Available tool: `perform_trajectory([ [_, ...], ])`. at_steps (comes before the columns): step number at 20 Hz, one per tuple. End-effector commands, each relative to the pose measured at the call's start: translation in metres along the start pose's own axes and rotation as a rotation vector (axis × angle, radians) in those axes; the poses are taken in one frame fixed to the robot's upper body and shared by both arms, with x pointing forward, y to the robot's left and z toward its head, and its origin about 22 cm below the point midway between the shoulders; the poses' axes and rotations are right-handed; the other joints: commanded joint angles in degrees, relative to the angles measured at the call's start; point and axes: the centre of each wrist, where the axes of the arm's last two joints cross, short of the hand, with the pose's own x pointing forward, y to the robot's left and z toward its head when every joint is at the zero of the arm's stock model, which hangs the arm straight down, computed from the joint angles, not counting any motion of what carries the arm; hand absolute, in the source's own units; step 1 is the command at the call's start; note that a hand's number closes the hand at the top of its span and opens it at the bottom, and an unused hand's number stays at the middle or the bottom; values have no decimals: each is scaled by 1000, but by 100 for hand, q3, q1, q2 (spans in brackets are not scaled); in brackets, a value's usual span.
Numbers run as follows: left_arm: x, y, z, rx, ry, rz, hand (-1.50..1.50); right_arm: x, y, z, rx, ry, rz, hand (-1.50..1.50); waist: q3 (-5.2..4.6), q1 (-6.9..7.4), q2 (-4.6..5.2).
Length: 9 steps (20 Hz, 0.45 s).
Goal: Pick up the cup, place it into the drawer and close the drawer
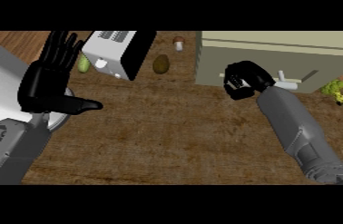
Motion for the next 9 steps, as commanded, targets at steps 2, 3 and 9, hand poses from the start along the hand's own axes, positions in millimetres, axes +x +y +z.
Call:
perform_trajectory([
  [2,1,-4,-5,-15,3,23,-150,-6,-67,1,-148,110,-6,150,51,123,222],
  [3,-3,-1,4,-36,2,19,-150,-17,-67,11,-170,118,-12,150,52,216,230],
  [9,-15,-9,6,-18,24,37,-150,-18,-61,11,-172,103,-24,150,51,164,247],
])
